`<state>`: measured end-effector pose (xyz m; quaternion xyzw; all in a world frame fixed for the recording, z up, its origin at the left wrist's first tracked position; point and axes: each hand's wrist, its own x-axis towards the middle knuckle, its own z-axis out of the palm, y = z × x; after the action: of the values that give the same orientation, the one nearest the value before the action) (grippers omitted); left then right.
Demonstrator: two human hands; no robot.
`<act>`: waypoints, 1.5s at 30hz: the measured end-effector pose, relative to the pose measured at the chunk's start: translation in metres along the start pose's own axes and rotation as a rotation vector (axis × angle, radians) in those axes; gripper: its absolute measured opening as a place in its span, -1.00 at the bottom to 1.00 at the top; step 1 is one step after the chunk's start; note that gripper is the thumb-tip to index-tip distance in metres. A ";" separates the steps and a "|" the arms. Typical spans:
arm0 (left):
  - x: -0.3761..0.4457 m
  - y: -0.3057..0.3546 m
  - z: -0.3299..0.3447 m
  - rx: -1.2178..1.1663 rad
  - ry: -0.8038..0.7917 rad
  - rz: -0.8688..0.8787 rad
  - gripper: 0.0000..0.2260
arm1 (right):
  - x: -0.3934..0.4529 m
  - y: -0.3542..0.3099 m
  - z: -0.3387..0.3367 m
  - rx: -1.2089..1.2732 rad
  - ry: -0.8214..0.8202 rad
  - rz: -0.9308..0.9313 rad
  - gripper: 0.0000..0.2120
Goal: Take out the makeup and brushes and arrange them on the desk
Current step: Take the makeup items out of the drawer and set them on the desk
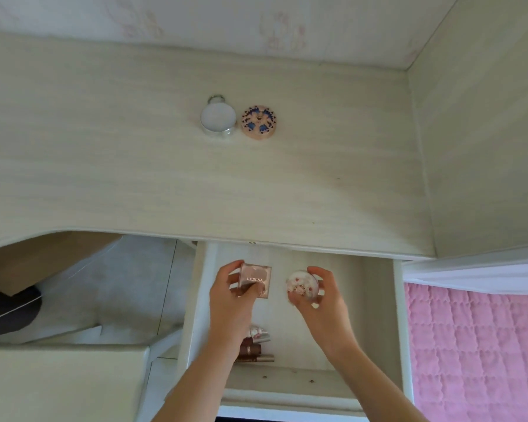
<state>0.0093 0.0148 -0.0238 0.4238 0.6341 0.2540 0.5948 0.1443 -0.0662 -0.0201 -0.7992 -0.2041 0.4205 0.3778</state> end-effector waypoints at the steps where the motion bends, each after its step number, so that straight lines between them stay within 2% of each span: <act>1: -0.002 0.009 -0.004 -0.010 -0.002 0.020 -0.57 | -0.001 -0.010 0.001 0.017 -0.005 -0.016 -0.54; 11: 0.041 0.087 -0.032 0.065 0.037 0.238 -0.56 | 0.039 -0.106 0.025 0.026 0.036 -0.146 -0.55; 18: 0.092 0.116 -0.038 0.191 0.122 0.228 -0.60 | 0.083 -0.149 0.048 -0.026 0.066 -0.145 -0.49; 27: 0.117 0.115 -0.038 0.263 0.124 0.210 -0.63 | 0.104 -0.147 0.073 -0.069 0.014 -0.115 -0.46; 33: 0.117 0.109 -0.038 0.311 0.114 0.251 -0.62 | 0.106 -0.143 0.075 -0.160 0.029 -0.173 -0.55; 40: 0.121 0.097 -0.047 0.719 0.213 0.345 -0.56 | 0.103 -0.138 0.070 -0.459 0.028 -0.282 -0.53; 45: 0.122 0.089 -0.047 0.794 0.207 0.390 -0.56 | 0.099 -0.136 0.071 -0.490 0.054 -0.313 -0.52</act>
<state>-0.0074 0.1712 -0.0078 0.7030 0.6467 0.1397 0.2608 0.1400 0.1139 0.0082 -0.8364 -0.4104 0.2736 0.2391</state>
